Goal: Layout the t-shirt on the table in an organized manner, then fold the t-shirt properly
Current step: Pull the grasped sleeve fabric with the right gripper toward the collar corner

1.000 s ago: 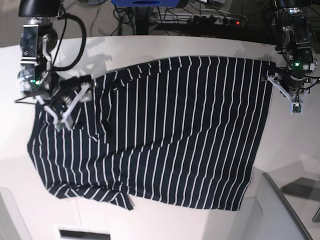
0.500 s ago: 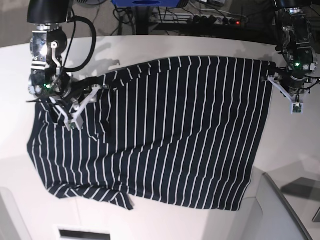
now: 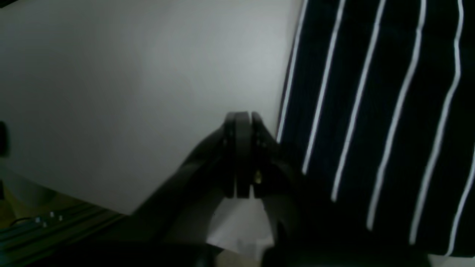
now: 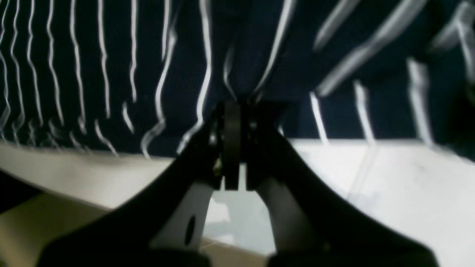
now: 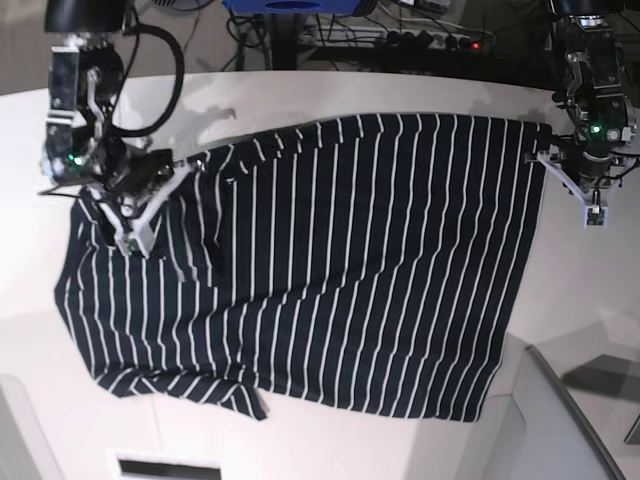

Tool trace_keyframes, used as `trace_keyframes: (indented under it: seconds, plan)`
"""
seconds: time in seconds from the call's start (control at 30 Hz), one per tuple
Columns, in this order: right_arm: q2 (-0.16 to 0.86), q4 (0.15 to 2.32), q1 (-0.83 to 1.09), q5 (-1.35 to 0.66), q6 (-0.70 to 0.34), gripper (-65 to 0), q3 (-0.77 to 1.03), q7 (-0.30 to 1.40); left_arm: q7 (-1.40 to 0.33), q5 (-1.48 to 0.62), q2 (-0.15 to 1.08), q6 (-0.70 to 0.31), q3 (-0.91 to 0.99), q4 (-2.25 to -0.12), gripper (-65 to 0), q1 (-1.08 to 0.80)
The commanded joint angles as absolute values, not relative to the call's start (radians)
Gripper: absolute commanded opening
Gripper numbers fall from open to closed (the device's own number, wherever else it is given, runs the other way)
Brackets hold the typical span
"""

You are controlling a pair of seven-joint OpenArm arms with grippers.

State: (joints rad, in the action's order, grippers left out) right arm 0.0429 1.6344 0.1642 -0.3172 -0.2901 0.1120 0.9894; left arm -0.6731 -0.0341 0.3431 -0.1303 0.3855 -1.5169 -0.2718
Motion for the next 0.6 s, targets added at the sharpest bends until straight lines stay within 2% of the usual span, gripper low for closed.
trace_keyframes:
  seconds: [0.0,0.17,0.37,0.57]
  plan:
    - [0.047,1.696,0.17,-0.335,-0.295,-64.4,0.119,0.997,-0.659,-0.033,0.361,-0.122,0.394,-1.532,-65.0,-0.266]
    - [0.038,1.81,0.277,-0.335,-0.295,-64.4,0.271,1.113,-0.659,-0.031,0.361,-0.122,0.394,-1.541,-65.0,-0.266]
    - [0.033,1.848,0.435,-0.337,-0.297,-64.4,0.378,1.115,-0.659,-0.031,0.357,-0.122,0.378,-1.541,-65.0,-0.263]
    - [-0.058,1.839,0.495,-0.337,-0.297,-63.8,0.406,1.122,-0.659,-0.031,0.36,-0.122,0.277,-1.532,-65.0,-0.243]
